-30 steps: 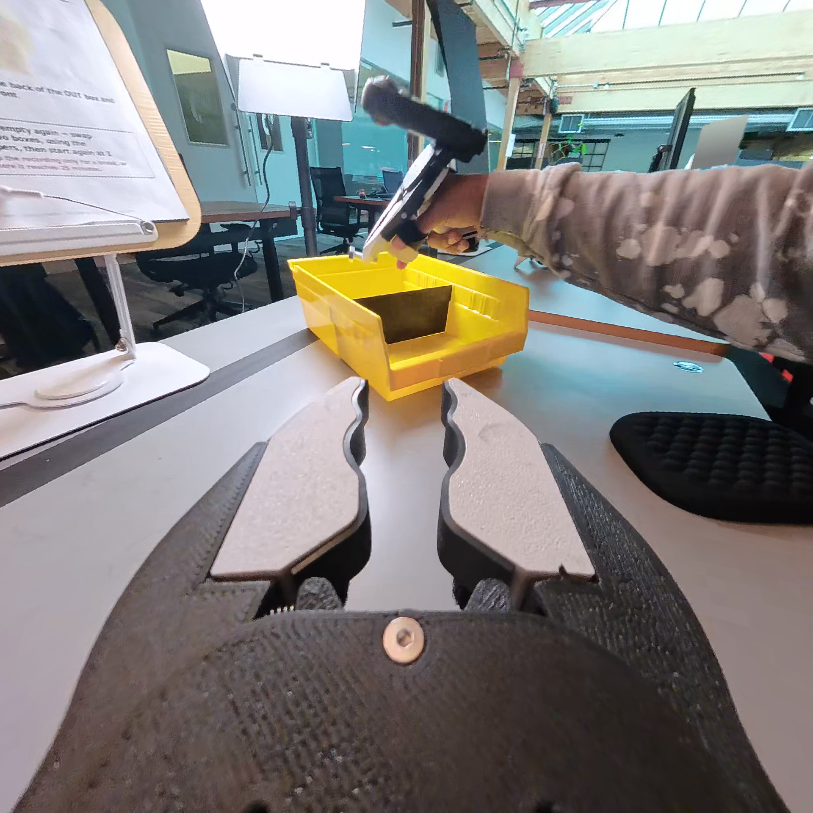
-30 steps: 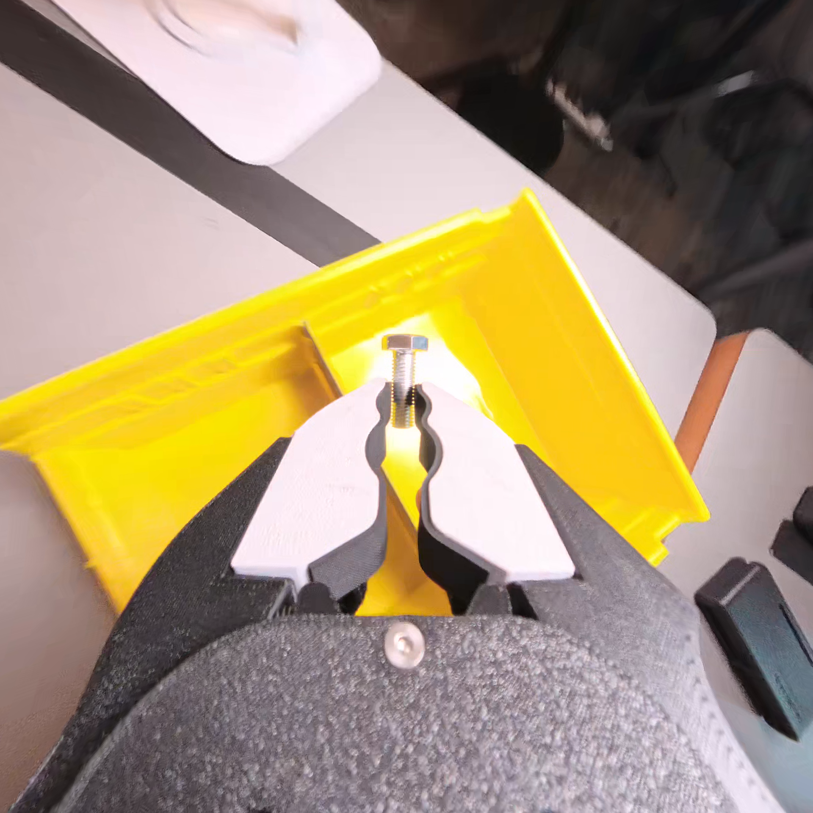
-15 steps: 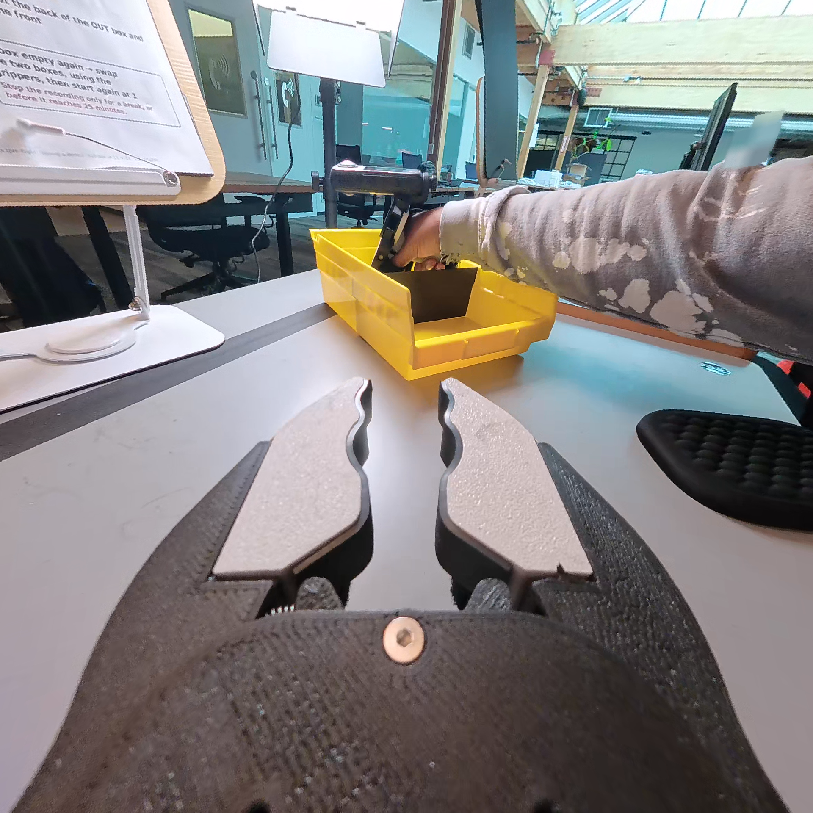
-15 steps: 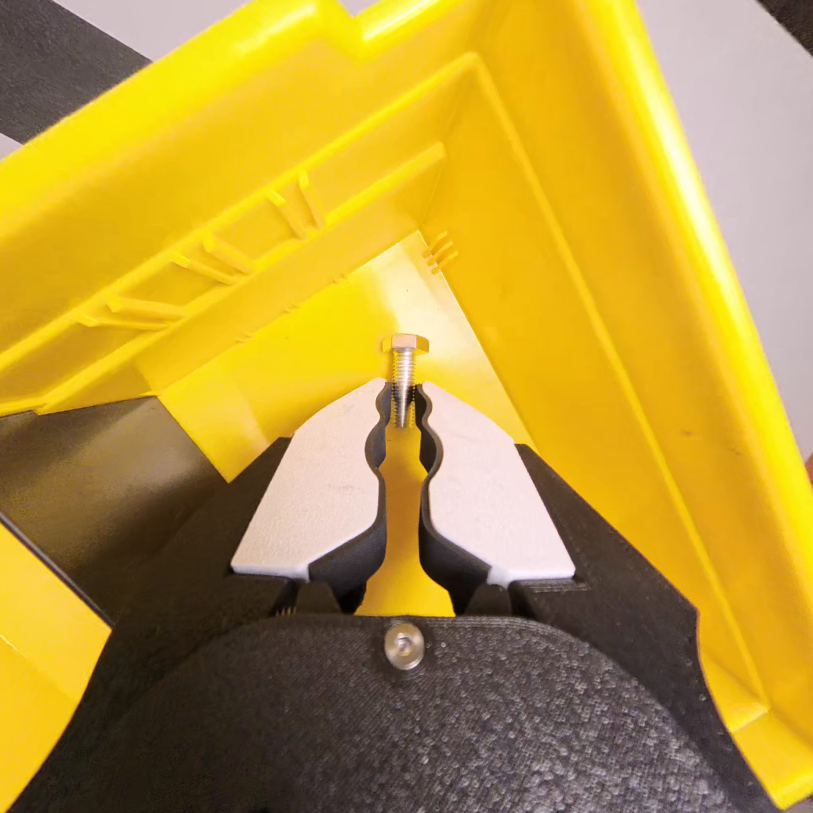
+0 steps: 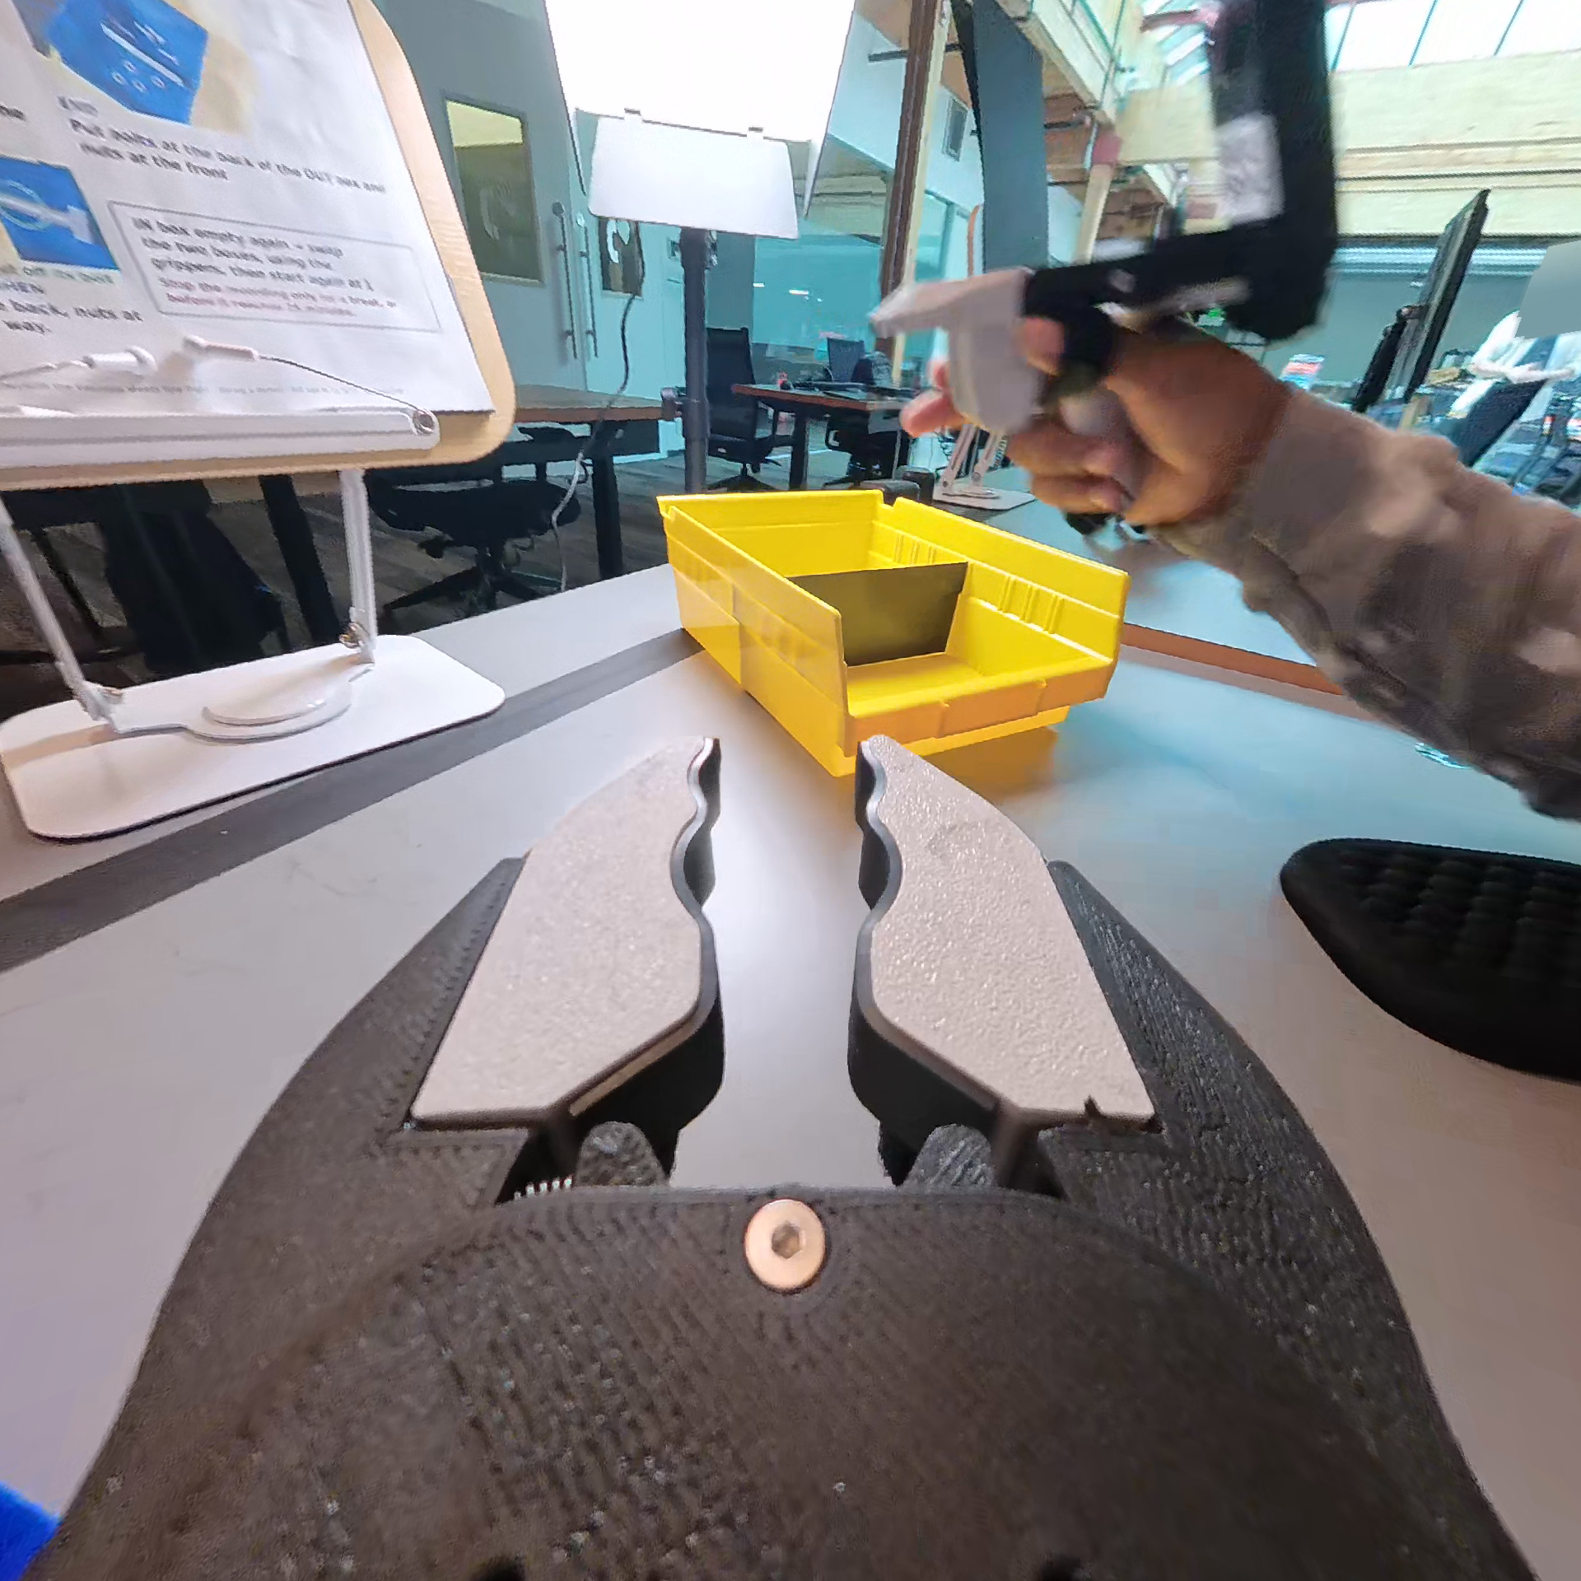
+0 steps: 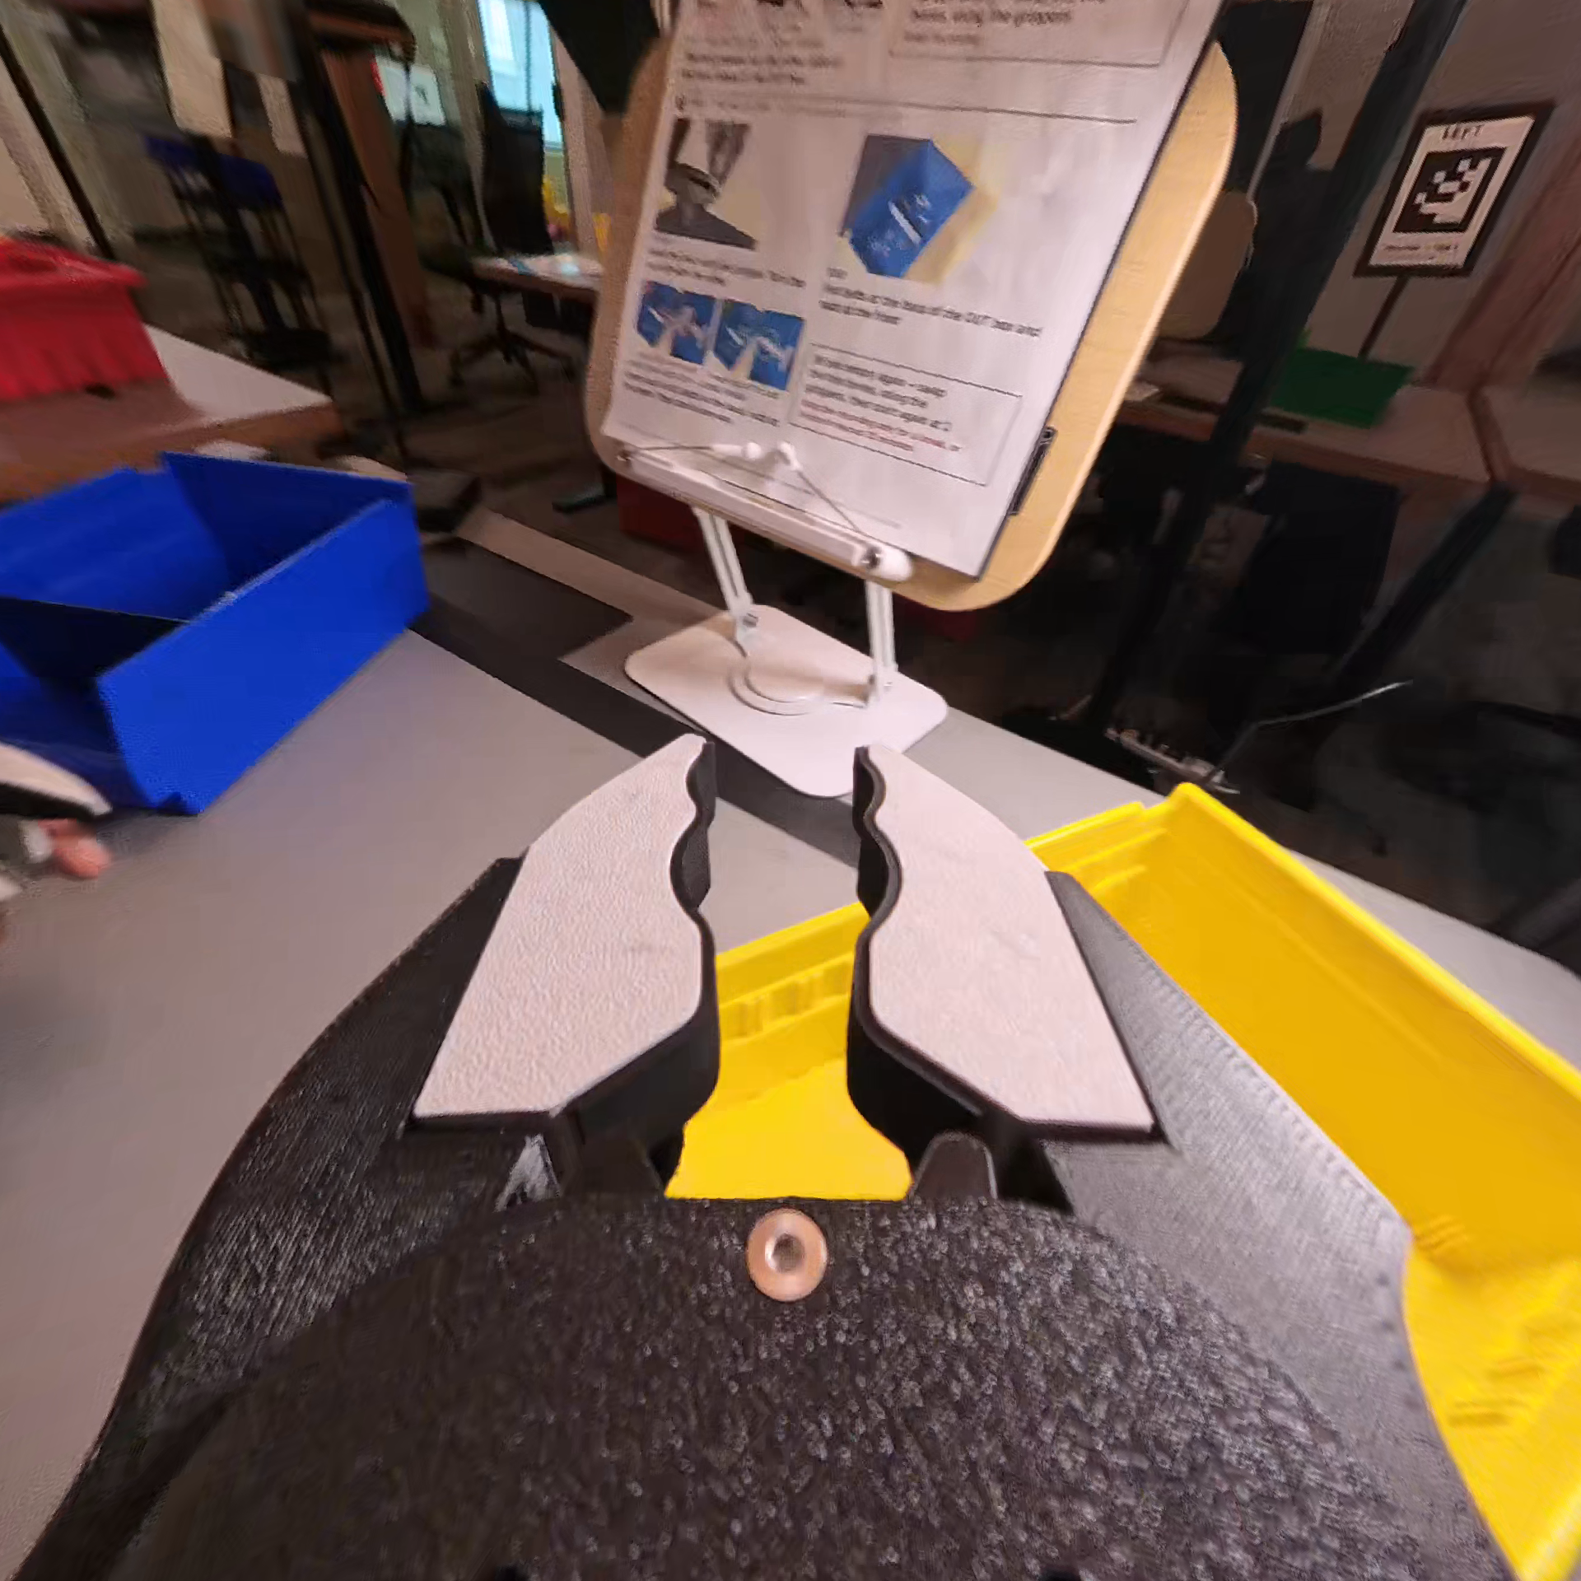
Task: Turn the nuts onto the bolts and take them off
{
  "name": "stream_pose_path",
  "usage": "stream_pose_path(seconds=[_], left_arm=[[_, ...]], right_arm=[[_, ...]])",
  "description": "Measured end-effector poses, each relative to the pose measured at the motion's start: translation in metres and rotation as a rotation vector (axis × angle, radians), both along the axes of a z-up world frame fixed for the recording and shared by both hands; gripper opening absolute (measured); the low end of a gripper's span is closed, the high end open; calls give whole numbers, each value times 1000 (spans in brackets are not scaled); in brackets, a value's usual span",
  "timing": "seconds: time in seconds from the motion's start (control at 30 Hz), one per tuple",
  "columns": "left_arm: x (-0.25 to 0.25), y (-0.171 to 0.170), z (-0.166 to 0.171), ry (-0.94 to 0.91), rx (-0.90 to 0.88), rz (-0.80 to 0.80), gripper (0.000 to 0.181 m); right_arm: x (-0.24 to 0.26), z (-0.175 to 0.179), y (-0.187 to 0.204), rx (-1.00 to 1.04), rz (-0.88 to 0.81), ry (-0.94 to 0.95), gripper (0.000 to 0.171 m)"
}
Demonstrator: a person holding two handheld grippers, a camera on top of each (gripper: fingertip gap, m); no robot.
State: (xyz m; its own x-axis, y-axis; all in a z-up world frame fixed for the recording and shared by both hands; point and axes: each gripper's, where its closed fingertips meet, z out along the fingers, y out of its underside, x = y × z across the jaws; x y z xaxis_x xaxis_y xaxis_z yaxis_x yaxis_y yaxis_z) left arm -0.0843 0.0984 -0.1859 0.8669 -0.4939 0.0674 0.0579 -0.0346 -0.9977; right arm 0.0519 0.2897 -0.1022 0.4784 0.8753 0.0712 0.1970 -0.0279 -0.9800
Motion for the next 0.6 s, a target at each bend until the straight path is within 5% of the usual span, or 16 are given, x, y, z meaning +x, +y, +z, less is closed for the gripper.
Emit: stream_pose_path(seconds=[0.17, 0.33, 0.47, 0.6], left_arm=[[-39, 0, 30, 35, 59, 97, 30], [-132, 5, 67, 100, -23, 268, 30], [-223, 15, 72, 139, -248, 410, 30], [-293, 29, 26, 231, -615, 478, 29]], right_arm=[[10, -41, -91, -55, 15, 112, 34], [21, -69, -111, -9, -15, 155, 32], [17, -67, -111, 5, 16, 201, 30], [11, -74, -115, -1, 48, 201, 30]])
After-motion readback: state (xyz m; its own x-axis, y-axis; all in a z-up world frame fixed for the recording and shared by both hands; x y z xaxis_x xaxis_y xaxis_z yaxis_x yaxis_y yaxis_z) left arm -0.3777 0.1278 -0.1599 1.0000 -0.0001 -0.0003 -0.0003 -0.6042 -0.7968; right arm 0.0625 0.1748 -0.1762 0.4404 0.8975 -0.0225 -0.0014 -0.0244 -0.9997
